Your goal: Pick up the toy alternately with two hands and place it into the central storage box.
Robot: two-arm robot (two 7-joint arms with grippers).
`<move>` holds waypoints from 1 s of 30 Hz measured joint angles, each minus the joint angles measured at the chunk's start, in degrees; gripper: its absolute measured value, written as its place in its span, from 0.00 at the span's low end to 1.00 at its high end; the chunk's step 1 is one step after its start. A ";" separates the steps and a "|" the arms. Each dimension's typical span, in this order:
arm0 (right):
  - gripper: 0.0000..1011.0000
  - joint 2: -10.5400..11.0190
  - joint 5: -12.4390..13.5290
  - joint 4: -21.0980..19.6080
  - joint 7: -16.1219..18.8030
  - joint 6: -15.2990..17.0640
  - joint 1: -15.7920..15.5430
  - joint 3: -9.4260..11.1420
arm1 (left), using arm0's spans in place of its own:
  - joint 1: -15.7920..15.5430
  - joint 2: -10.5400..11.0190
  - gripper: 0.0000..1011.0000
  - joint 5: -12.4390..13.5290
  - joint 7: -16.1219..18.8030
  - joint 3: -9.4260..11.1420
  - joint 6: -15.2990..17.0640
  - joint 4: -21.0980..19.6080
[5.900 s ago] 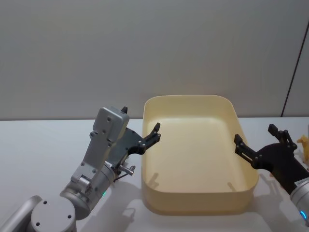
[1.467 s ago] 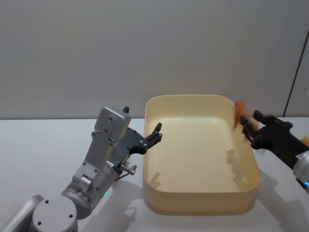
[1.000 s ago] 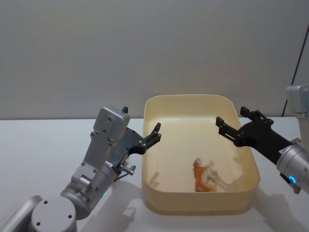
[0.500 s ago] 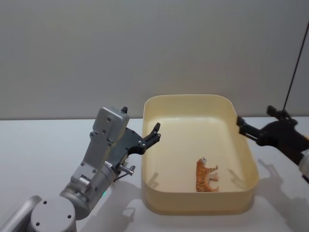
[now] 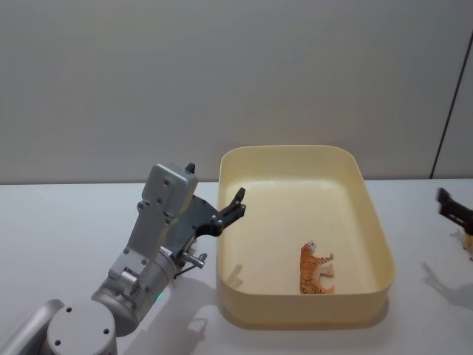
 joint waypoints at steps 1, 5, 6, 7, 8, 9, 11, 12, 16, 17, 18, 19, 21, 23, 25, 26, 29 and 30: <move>0.99 0.27 0.22 -0.04 -0.39 0.00 -0.38 0.32 | 0.00 0.00 0.99 0.00 0.00 0.00 0.00 0.00; 0.99 1.81 1.39 -0.16 -2.37 0.40 -2.60 2.14 | 0.00 0.00 0.99 0.00 0.00 0.00 0.00 0.00; 0.99 2.10 1.53 -0.16 -2.64 0.52 -3.06 2.50 | 0.00 0.00 0.99 0.00 0.00 0.00 0.00 0.00; 0.99 2.33 1.66 -0.16 -2.87 0.63 -3.39 2.76 | 0.00 0.00 0.99 0.00 0.00 0.00 0.00 0.00; 0.99 2.82 1.88 0.00 -3.41 0.89 -4.13 3.33 | 0.00 0.00 0.99 0.00 0.00 0.00 0.00 0.00; 0.99 3.00 1.95 0.12 -3.63 1.01 -4.42 3.56 | 0.00 0.00 0.99 0.00 0.00 0.00 0.00 0.00; 0.99 3.47 2.08 0.53 -4.19 1.29 -5.17 4.12 | 0.00 0.00 0.99 0.00 0.00 0.00 0.00 0.00; 0.99 3.62 2.10 0.70 -4.38 1.41 -5.42 4.30 | 0.00 0.00 0.99 0.00 0.00 0.00 0.00 0.00; 0.99 4.11 2.05 1.53 -4.73 1.80 -6.12 4.80 | 0.00 0.00 0.99 0.00 0.00 0.00 0.00 0.00; 0.99 4.20 1.98 1.78 -4.73 1.87 -6.20 4.86 | 0.00 0.00 0.99 0.00 0.00 0.00 0.00 0.00; 0.99 4.29 1.75 2.30 -4.64 2.01 -6.23 4.89 | 0.00 0.00 0.99 0.00 0.00 0.00 0.00 0.00; 0.99 4.29 1.60 2.50 -4.52 2.09 -6.21 4.89 | 0.00 0.00 0.99 0.00 0.00 0.00 0.00 0.00; 0.99 4.25 1.05 3.31 -4.10 2.24 -5.84 4.65 | 0.00 0.00 0.99 0.00 0.00 0.00 0.00 0.00; 0.99 4.07 0.68 3.87 -3.76 2.34 -5.34 4.41 | 0.00 0.00 0.99 0.00 0.00 0.00 0.00 0.00; 0.99 3.68 -0.05 5.13 -3.26 2.49 -4.44 3.79 | 0.00 0.00 0.99 0.00 0.00 0.00 0.00 0.00; 0.99 3.54 -0.30 5.50 -3.09 2.53 -4.11 3.61 | 0.00 0.00 0.99 0.00 0.00 0.00 0.00 0.00; 0.99 2.86 -1.34 7.27 -2.43 2.61 -2.64 2.80 | 0.00 0.00 0.99 0.00 0.00 0.00 0.00 0.00; 0.99 2.59 -1.59 7.88 -2.28 2.62 -2.10 2.51 | 0.00 0.00 0.99 0.00 0.00 0.00 0.00 0.00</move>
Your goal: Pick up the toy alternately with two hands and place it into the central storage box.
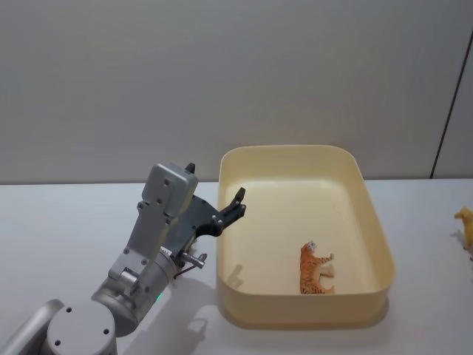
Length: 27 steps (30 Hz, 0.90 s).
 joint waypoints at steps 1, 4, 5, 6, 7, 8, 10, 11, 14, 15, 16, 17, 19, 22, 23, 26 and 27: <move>0.99 -0.41 -0.58 0.99 0.32 0.02 0.86 -0.43 | 0.00 0.00 0.99 0.00 0.00 0.00 0.00 0.00; 0.99 -1.00 -1.24 2.51 0.64 0.05 2.11 -1.07 | 0.00 0.00 0.99 0.00 0.00 0.00 0.00 0.00; 0.99 -1.49 -1.81 3.76 0.84 0.06 3.10 -1.56 | 0.00 0.00 0.99 0.00 0.00 0.00 0.00 0.00; 0.99 -1.94 -2.34 4.79 1.00 0.06 3.91 -1.99 | 0.00 0.00 0.99 0.00 0.00 0.00 0.00 0.00; 0.99 -1.94 -2.34 4.79 1.00 0.06 3.91 -1.99 | 0.00 0.00 0.99 0.00 0.00 0.00 0.00 0.00; 0.99 -2.44 -2.81 5.98 1.12 0.06 4.86 -2.44 | 0.00 0.00 0.99 0.00 0.00 0.00 0.00 0.00; 0.99 -3.05 -3.51 7.52 1.27 0.06 6.07 -3.04 | 0.00 0.00 0.99 0.00 0.00 0.00 0.00 0.00; 0.99 -3.22 -3.71 7.93 1.32 0.05 6.41 -3.20 | 0.00 0.00 0.99 0.00 0.00 0.00 0.00 0.00; 0.93 -3.81 -4.33 9.33 1.48 0.02 7.48 -3.76 | 0.00 0.00 0.99 0.00 0.00 0.00 0.00 0.00; 0.92 -3.95 -4.47 9.67 1.52 0.01 7.77 -3.90 | 0.00 0.00 0.99 0.00 0.00 0.00 0.00 0.00; 0.87 -4.18 -4.76 10.26 1.58 -0.01 8.21 -4.11 | 0.00 0.00 0.99 0.00 0.00 0.00 0.00 0.00; 0.85 -4.29 -4.87 10.53 1.61 -0.01 8.42 -4.22 | 0.00 0.00 0.99 0.00 0.00 0.00 0.00 0.00; 0.82 -4.49 -5.11 11.01 1.66 -0.03 8.81 -4.40 | 0.00 0.00 0.99 0.00 0.00 0.00 0.00 0.00; 0.73 -4.80 -5.45 11.80 1.73 -0.05 9.40 -4.69 | 0.00 0.00 0.99 0.00 0.00 0.00 0.00 0.00; 0.68 -4.96 -5.62 12.20 1.76 -0.06 9.69 -4.83 | 0.00 0.00 0.99 0.00 0.00 0.00 0.00 0.00; 0.59 -5.17 -5.84 12.69 1.84 -0.09 10.06 -5.02 | 0.00 0.00 0.99 0.00 0.00 0.00 0.00 0.00; 0.59 -5.20 -5.87 12.77 1.85 -0.10 10.14 -5.05 | 0.00 0.00 0.99 0.00 0.00 0.00 0.00 0.00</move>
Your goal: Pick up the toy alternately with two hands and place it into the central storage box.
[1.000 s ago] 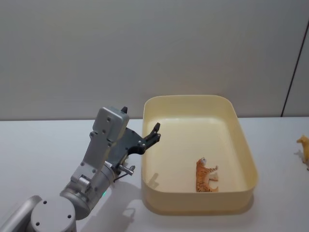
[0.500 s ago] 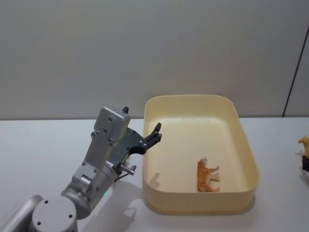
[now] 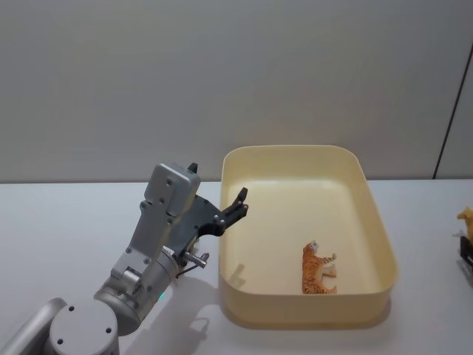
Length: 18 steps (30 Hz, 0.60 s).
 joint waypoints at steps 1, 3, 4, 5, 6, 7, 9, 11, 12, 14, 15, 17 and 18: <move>0.54 -0.02 -0.02 0.03 0.02 -0.02 0.03 -0.01 | 0.00 0.00 0.99 0.00 0.00 0.00 0.00 0.00; 0.48 -0.03 -0.02 0.03 0.06 -0.15 0.01 -0.02 | 0.00 0.00 0.99 0.00 0.00 0.00 0.00 0.00; 0.46 -0.02 0.00 -0.03 0.07 -0.22 -0.05 -0.01 | 0.00 0.00 0.99 0.00 0.00 0.00 0.00 0.00; 0.42 -0.01 0.08 -0.24 0.10 -0.39 -0.17 0.00 | 0.00 0.00 0.99 0.00 0.00 0.00 0.00 0.00; 0.40 0.00 0.16 -0.38 0.12 -0.48 -0.28 0.02 | 0.00 0.00 0.99 0.00 0.00 0.00 0.00 0.00; 0.37 0.01 0.28 -0.61 0.14 -0.62 -0.35 0.04 | 0.00 0.00 0.99 0.00 0.00 0.00 0.00 0.00; 0.35 0.03 0.69 -1.26 0.22 -1.01 -0.61 0.11 | 0.00 0.00 0.99 0.00 0.00 0.00 0.00 0.00; 0.35 0.02 1.02 -1.85 0.27 -1.30 -0.81 0.16 | 0.00 0.00 0.99 0.00 0.00 0.00 0.00 0.00; 0.35 0.03 1.26 -2.14 0.31 -1.48 -0.89 0.18 | 0.00 0.00 0.99 0.00 0.00 0.00 0.00 0.00; 0.35 -0.01 1.87 -3.20 0.41 -1.91 -1.10 0.28 | 0.00 0.00 0.99 0.00 0.00 0.00 0.00 0.00; 0.35 -0.04 2.09 -3.55 0.44 -2.06 -1.15 0.29 | 0.00 0.00 0.99 0.00 0.00 0.00 0.00 0.00; 0.35 -0.15 2.79 -4.65 0.57 -2.48 -1.26 0.32 | 0.00 0.00 0.99 0.00 0.00 0.00 0.00 0.00; 0.35 -0.27 3.24 -5.60 0.71 -2.73 -1.27 0.33 | 0.00 0.00 0.99 0.00 0.00 0.00 0.00 0.00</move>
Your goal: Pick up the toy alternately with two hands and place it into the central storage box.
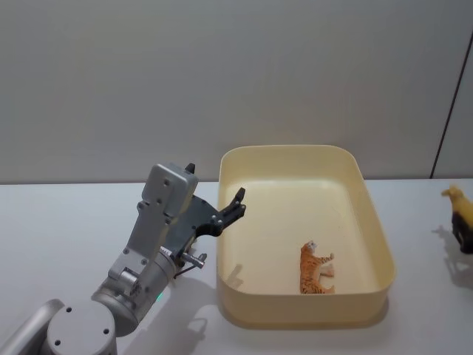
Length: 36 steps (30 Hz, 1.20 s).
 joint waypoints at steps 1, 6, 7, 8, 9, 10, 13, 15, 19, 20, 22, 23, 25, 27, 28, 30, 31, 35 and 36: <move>0.35 -0.06 0.29 -0.44 0.07 -0.14 0.00 0.00 | 0.00 0.00 0.99 0.00 0.00 0.00 0.00 0.00; 0.35 -0.57 1.55 -3.01 0.92 -0.58 0.34 -0.14 | 0.00 0.00 0.99 0.00 0.00 0.00 0.00 0.00; 0.35 -0.67 1.78 -3.39 1.14 -0.61 0.45 -0.21 | 0.00 0.00 0.99 0.00 0.00 0.00 0.00 0.00; 0.35 -0.89 2.10 -4.11 1.53 -0.61 0.69 -0.35 | 0.00 0.00 0.99 0.00 0.00 0.00 0.00 0.00; 0.35 -1.13 2.38 -4.77 2.02 -0.58 0.96 -0.52 | 0.00 0.00 0.99 0.00 0.00 0.00 0.00 0.00; 0.35 -1.30 2.48 -5.15 2.26 -0.53 1.15 -0.68 | 0.00 0.00 0.99 0.00 0.00 0.00 0.00 0.00; 0.35 -1.80 2.79 -5.88 3.11 -0.17 1.65 -1.08 | 0.00 0.00 0.99 0.00 0.00 0.00 0.00 0.00; 0.35 -2.42 2.92 -6.51 3.95 0.31 2.34 -1.61 | 0.00 0.00 0.99 0.00 0.00 0.00 0.00 0.00; 0.35 -3.72 2.92 -6.93 5.55 1.44 3.70 -2.69 | 0.00 0.00 0.99 0.00 0.00 0.00 0.00 0.00; 0.35 -3.98 2.88 -6.93 5.85 1.70 3.97 -2.92 | 0.00 0.00 0.99 0.00 0.00 0.00 0.00 0.00; 0.35 -5.39 2.44 -6.69 7.18 2.84 5.40 -4.10 | 0.00 0.00 0.99 0.00 0.00 0.00 0.00 0.00; 0.35 -5.77 2.22 -6.50 7.56 3.24 5.76 -4.39 | 0.00 0.00 0.99 0.00 0.00 0.00 0.00 0.00; 0.35 -6.89 1.65 -5.77 8.35 4.19 6.90 -5.29 | 0.00 0.00 0.99 0.00 0.00 0.00 0.00 0.00; 0.35 -7.78 1.25 -5.10 8.84 4.74 7.81 -5.99 | 0.00 0.00 0.99 0.00 0.00 0.00 0.00 0.00; 0.35 -8.11 1.05 -4.82 9.08 4.99 8.18 -6.25 | 0.00 0.00 0.99 0.00 0.00 0.00 0.00 0.00; 0.36 -9.14 0.46 -3.90 9.83 5.77 9.25 -7.03 | 0.00 0.00 0.99 0.00 0.00 0.00 0.00 0.00; 0.38 -9.44 0.30 -3.62 9.98 5.97 9.58 -7.26 | 0.00 0.00 0.99 0.00 0.00 0.00 0.00 0.00; 0.49 -10.64 -0.39 -2.60 10.80 6.86 10.87 -8.20 | 0.00 0.00 0.99 0.00 0.00 0.00 0.00 0.00; 0.52 -10.82 -0.48 -2.46 10.91 6.95 11.06 -8.34 | 0.00 0.00 0.99 0.00 0.00 0.00 0.00 0.00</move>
